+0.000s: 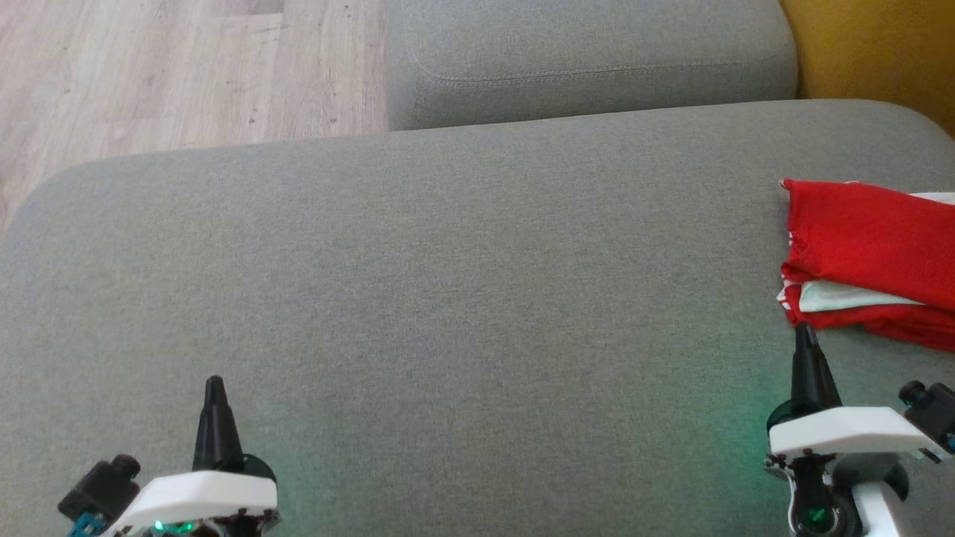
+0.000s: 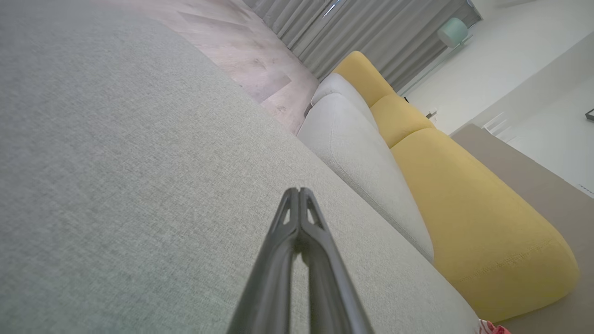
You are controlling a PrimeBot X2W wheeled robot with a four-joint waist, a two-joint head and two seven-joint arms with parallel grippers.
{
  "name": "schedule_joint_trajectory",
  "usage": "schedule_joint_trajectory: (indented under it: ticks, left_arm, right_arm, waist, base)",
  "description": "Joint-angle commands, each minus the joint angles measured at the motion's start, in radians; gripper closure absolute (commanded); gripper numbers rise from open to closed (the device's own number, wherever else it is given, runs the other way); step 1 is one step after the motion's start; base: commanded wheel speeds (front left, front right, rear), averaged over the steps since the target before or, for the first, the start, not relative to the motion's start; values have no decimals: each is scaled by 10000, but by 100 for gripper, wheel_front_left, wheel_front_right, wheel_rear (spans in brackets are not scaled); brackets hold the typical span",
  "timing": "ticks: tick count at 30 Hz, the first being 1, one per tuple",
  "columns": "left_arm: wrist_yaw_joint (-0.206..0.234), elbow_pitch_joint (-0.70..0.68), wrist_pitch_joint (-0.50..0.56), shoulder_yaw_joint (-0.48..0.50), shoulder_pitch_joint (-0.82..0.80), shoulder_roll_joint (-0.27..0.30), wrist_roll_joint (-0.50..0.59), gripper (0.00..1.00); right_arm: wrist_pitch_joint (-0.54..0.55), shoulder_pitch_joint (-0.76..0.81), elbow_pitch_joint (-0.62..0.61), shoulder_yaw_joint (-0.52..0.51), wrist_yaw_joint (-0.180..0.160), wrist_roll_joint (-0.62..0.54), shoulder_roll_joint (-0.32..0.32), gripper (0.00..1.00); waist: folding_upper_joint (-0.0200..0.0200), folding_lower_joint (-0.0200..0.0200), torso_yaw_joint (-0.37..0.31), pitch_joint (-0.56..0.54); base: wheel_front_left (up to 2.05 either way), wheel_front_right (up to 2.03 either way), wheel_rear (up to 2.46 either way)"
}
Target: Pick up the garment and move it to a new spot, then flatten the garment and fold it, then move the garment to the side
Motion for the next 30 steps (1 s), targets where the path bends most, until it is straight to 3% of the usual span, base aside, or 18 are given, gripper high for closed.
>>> schedule_joint_trajectory:
  ticks: [1,30]
  left_arm:
    - [-93,-348,80,217,-536,21,-275,100]
    - [-151,-352,919,711,-762,31,-3084,100]
  right_arm:
    - [97,-447,-400,28,28,330,-28,100]
    - [934,-447,-724,-279,44,3551,-37,100]
  waist:
    - [-1,-1,0,0]
    - [-1,-1,-2,-3]
  base:
    - [0,0,0]
    - [0,0,0]
